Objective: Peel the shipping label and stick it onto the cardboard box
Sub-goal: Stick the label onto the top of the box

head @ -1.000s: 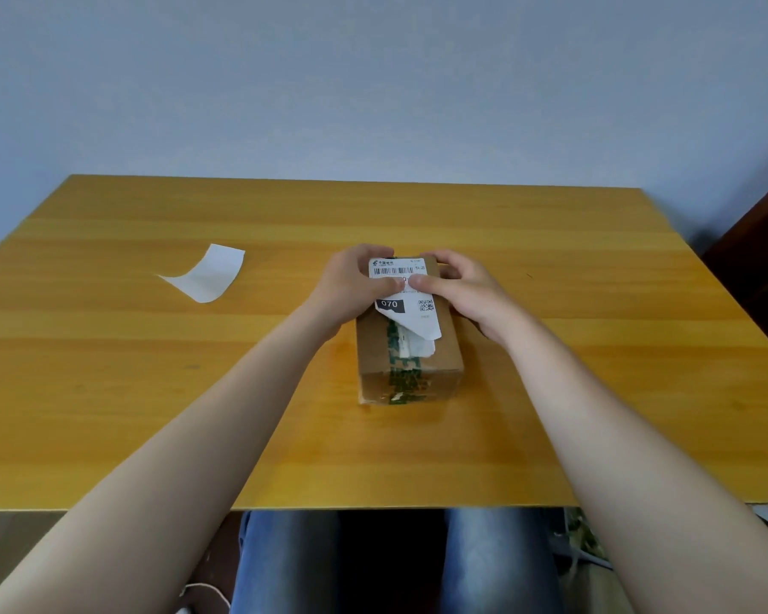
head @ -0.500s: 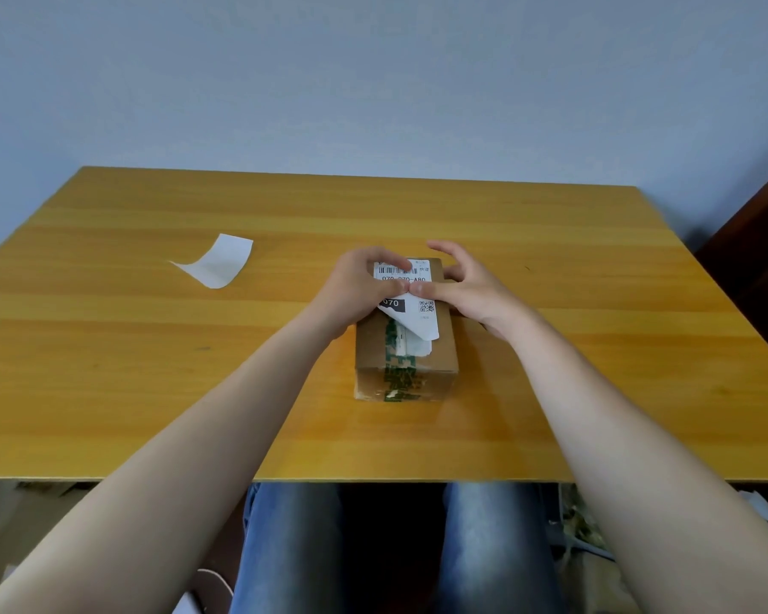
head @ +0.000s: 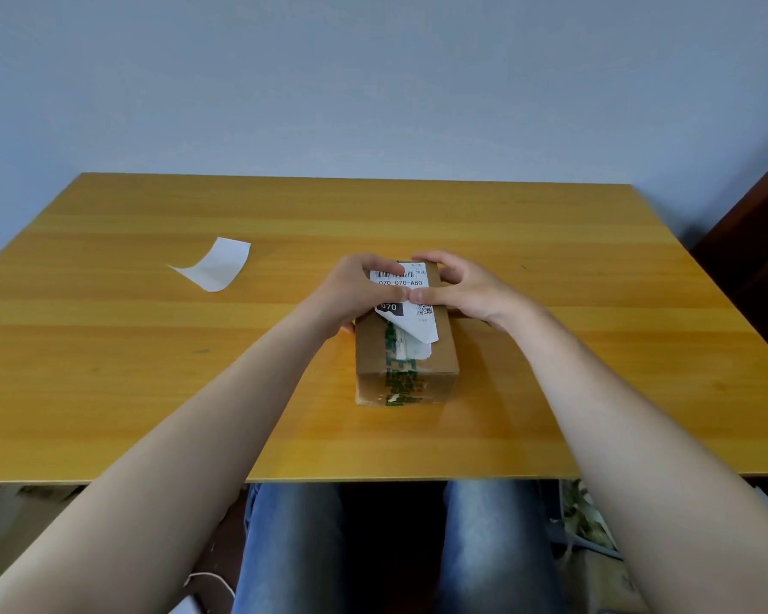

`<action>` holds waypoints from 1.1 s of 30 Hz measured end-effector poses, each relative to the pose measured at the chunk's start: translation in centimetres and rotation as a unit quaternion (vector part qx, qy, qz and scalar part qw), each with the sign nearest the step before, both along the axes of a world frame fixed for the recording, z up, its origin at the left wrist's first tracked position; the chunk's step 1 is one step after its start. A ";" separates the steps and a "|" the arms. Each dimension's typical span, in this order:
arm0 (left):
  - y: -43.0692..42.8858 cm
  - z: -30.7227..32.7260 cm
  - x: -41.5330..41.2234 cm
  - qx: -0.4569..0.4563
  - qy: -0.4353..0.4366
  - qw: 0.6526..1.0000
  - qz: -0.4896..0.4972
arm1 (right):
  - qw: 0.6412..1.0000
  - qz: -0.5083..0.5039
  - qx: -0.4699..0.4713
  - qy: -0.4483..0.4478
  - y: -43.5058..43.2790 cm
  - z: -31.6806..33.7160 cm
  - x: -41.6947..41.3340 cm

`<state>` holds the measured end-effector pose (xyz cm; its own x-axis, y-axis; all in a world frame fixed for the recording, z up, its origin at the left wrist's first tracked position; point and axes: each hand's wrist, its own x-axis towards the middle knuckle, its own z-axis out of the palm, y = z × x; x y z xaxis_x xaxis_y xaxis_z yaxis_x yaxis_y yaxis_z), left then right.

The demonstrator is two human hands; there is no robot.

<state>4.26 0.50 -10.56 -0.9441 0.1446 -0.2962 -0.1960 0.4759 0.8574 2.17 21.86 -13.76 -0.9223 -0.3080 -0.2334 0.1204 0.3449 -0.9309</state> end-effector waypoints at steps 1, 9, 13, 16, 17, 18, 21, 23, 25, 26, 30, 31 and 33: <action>0.1 0.0 0.0 0.000 -0.003 1.000 -0.001 | 1.000 0.006 0.006 -0.002 0.1 0.0 0.0; 0.0 -0.3 0.0 0.001 -0.022 0.999 -0.028 | 0.999 0.044 0.013 -0.016 1.0 -0.1 0.2; -0.1 -0.4 0.0 0.005 -0.033 0.999 -0.037 | 0.998 0.053 0.001 -0.030 1.1 -0.2 0.2; -0.2 -0.2 0.0 0.006 -0.034 0.999 -0.043 | 0.999 0.036 -0.001 -0.027 0.9 -0.3 0.3; -0.3 -0.1 0.1 0.005 -0.035 0.998 -0.043 | 0.999 0.024 -0.001 -0.023 0.8 -0.4 0.3; -0.4 0.1 0.1 0.001 -0.035 0.998 -0.045 | 1.000 0.010 0.002 -0.021 0.6 -0.4 0.4; -1.0 1.0 0.3 -0.044 -0.040 0.996 -0.059 | 0.999 -0.019 0.029 -0.002 0.4 -0.2 0.5; -1.4 1.8 0.7 -0.074 -0.086 0.990 -0.085 | 0.998 -0.036 0.059 0.007 0.2 0.4 0.7; -1.7 2.5 1.2 -0.080 -0.148 0.979 -0.111 | 0.995 -0.049 0.089 0.003 0.1 0.7 0.8; -1.7 2.7 1.5 -0.083 -0.166 0.975 -0.119 | 0.994 -0.051 0.096 -0.003 -0.1 0.8 1.0; -1.2 3.1 2.1 -0.106 -0.187 0.970 -0.116 | 0.993 -0.051 0.109 -0.001 -0.3 0.5 1.6; -1.1 3.2 2.3 -0.108 -0.194 0.969 -0.113 | 0.994 -0.049 0.099 -0.005 -0.3 0.6 1.7; -0.9 3.4 2.5 -0.116 -0.201 0.967 -0.103 | 0.996 -0.045 0.077 -0.006 -0.2 0.7 2.0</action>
